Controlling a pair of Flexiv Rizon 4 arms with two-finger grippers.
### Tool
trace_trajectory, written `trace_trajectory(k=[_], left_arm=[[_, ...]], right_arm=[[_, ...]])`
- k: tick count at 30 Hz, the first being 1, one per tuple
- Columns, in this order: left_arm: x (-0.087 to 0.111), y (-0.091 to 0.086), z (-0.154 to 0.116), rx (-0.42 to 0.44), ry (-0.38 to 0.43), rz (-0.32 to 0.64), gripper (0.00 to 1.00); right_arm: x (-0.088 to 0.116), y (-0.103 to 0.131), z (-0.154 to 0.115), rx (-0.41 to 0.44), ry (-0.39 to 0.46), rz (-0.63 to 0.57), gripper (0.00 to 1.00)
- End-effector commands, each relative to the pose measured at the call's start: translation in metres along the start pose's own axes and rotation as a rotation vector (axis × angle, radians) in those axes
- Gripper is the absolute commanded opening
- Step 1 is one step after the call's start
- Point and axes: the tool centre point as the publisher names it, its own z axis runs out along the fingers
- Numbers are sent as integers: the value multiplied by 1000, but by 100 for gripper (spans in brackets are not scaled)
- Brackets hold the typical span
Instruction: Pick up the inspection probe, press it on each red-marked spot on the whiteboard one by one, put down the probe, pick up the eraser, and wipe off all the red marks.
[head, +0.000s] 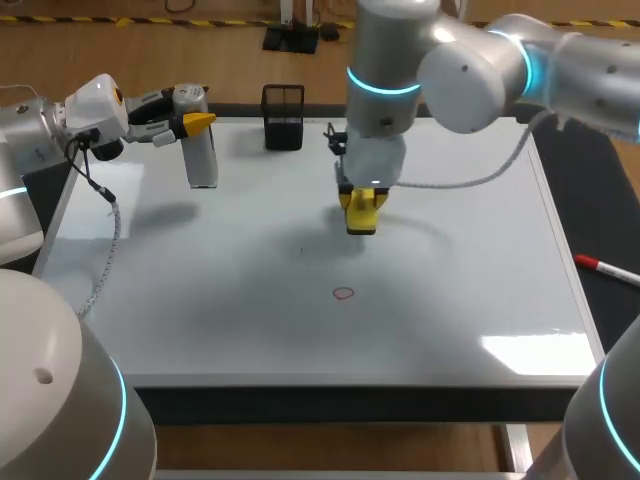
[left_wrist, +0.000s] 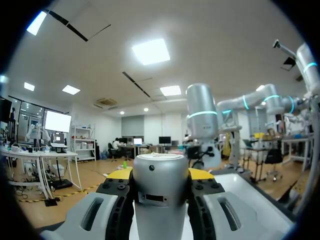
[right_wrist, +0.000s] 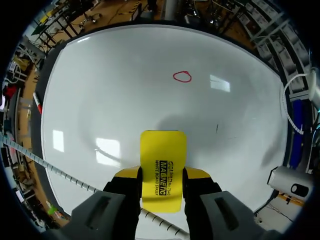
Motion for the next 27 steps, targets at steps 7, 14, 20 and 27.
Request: trace_trajectory(k=[7, 14, 20, 27], left_arm=[[0, -2, 0, -1, -1, 0, 0], [0, -2, 0, -1, -1, 0, 0], [0, -2, 0, -1, -1, 0, 0], [0, -2, 0, -1, -1, 0, 0]], right_arm=[[-23, -9, 18, -25, 21, -33, 0], [-18, -10, 24, -28, 25, -34, 0], [-8, -12, 29, -31, 35, -24, 0], [5, -12, 33, -34, 44, -9, 0]])
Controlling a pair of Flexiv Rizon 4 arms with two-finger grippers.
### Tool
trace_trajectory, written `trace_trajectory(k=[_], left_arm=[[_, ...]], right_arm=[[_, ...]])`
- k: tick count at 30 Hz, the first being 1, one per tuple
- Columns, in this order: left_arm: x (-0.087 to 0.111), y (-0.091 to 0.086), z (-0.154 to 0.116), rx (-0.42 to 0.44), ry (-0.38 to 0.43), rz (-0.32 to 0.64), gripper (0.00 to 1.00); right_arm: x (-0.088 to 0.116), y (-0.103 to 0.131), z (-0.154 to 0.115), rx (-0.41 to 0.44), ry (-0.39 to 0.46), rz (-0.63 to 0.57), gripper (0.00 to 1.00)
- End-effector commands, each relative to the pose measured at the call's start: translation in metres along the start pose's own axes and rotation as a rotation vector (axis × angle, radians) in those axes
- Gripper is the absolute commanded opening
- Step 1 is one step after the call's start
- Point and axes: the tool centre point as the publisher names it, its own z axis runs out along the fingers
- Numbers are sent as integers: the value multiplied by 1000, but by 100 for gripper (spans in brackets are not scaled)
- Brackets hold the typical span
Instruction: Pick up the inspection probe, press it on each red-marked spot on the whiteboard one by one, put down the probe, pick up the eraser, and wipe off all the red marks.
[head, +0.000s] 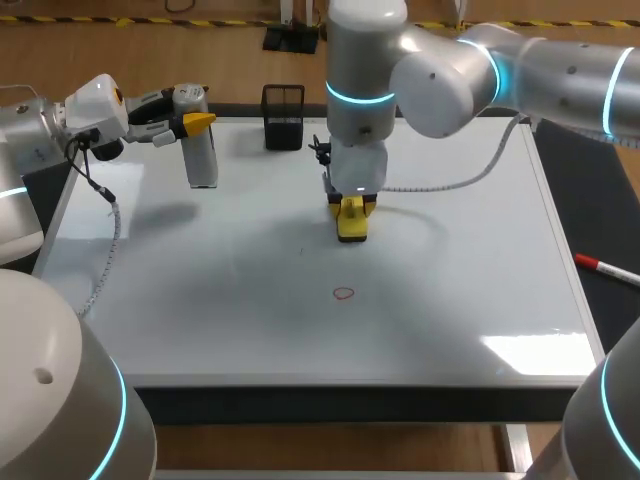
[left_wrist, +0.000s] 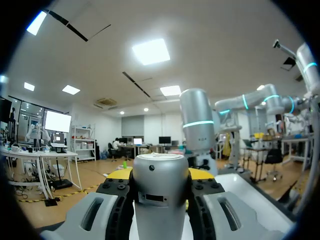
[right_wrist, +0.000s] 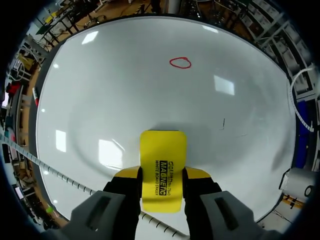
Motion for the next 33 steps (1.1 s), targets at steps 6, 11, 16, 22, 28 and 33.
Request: trace_trajectory(k=[6, 11, 16, 22, 28, 33], left_arm=[[0, -1, 0, -1, -1, 0, 0], [0, -1, 0, -1, -1, 0, 0], [0, -1, 0, -1, -1, 0, 0], [0, -1, 0, -1, -1, 0, 0], [0, -1, 0, -1, -1, 0, 0], [0, -1, 0, -1, -1, 0, 0]], right_arm=[[22, -1, 1, 0, 9, 20, 0], [36, -2, 1, 2, 21, 41, 0], [50, -3, -1, 5, 34, 60, 0], [58, -2, -19, 27, 24, 69, 0], [84, -5, -46, 48, 12, 90, 0], [114, -10, -54, 60, 19, 139, 0]])
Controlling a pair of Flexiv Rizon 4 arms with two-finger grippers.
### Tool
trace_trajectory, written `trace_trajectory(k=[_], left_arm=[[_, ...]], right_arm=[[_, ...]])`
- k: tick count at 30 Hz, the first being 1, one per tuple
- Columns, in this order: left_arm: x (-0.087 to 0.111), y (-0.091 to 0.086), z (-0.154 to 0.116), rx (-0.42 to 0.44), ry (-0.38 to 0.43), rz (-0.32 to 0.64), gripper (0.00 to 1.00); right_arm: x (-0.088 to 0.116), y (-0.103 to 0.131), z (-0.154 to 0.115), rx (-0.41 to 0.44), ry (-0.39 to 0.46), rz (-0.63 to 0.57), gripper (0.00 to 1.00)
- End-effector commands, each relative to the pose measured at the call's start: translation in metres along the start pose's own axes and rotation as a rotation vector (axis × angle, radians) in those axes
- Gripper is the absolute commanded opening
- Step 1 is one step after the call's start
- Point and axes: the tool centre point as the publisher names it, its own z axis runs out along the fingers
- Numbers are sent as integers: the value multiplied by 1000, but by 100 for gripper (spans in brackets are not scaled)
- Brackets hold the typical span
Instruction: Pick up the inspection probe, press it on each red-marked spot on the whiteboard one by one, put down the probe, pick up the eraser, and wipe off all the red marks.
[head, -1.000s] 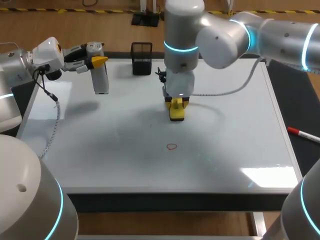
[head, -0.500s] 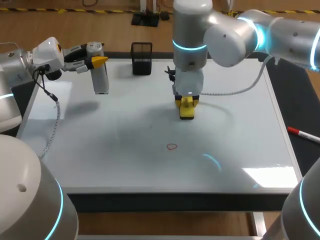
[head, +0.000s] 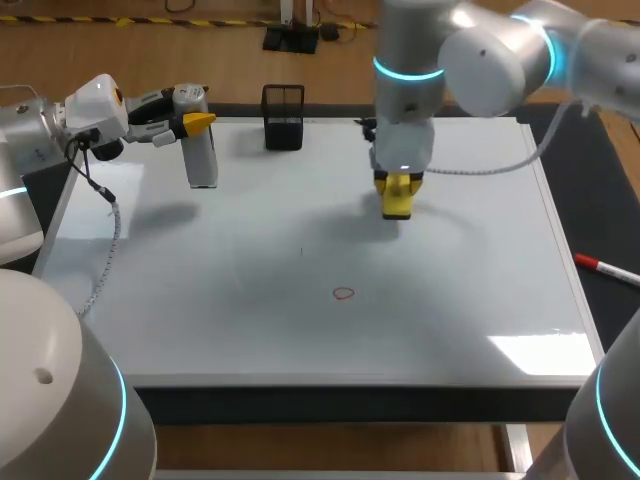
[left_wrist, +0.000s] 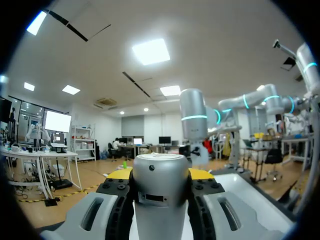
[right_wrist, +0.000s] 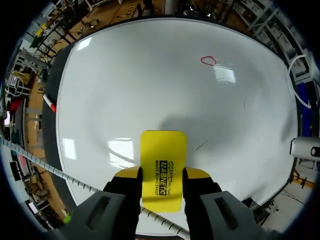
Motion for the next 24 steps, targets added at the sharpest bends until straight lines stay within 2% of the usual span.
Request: trace_trajectory(k=[1, 8, 13, 24], left_arm=[[0, -1, 0, -1, -1, 0, 0], [0, -1, 0, -1, -1, 0, 0], [0, -1, 0, -1, -1, 0, 0], [0, -1, 0, -1, -1, 0, 0]], right_arm=[[32, 2, -12, 10, -15, 20, 0], [64, -4, -9, -7, 1, 74, 0], [80, -12, -6, -13, 10, 105, 0], [85, -12, -6, -23, 20, 119, 0]])
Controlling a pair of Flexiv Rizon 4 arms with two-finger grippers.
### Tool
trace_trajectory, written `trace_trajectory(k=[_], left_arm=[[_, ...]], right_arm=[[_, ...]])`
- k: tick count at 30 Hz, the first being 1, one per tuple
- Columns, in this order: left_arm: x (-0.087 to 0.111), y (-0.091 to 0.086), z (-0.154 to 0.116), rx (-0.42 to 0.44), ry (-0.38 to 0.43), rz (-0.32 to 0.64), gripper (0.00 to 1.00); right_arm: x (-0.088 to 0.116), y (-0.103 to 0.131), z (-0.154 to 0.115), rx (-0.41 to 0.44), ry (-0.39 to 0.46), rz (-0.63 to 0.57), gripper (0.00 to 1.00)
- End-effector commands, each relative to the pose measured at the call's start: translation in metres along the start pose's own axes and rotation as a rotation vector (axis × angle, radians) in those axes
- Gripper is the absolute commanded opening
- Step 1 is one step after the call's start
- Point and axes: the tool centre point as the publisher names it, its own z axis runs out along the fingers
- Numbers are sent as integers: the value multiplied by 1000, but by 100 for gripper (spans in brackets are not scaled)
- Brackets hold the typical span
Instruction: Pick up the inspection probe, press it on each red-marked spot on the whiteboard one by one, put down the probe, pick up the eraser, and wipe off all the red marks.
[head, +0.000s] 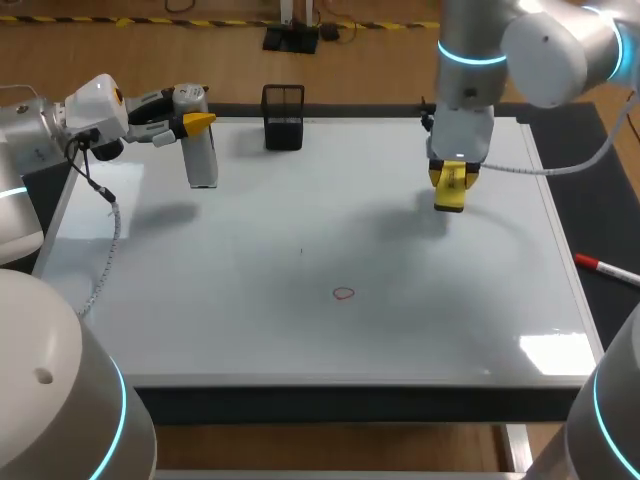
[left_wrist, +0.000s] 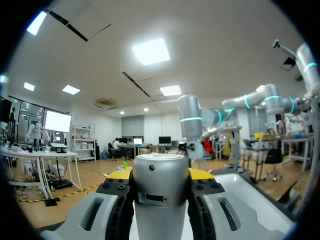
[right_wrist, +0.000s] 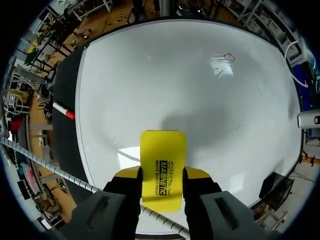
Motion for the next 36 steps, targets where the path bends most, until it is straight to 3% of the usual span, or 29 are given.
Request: trace_trajectory(k=[1, 20, 28, 36], left_arm=[[0, -1, 0, -1, -1, 0, 0], [0, -1, 0, -1, -1, 0, 0], [36, 3, 22, -32, 108, 10, 0], [87, 2, 53, 8, 239, 4, 0]], right_arm=[[0, -1, -1, 0, 4, -2, 0], [0, -1, -1, 0, 4, -2, 0], [0, -1, -1, 0, 4, -2, 0], [0, -1, -1, 0, 4, -2, 0]])
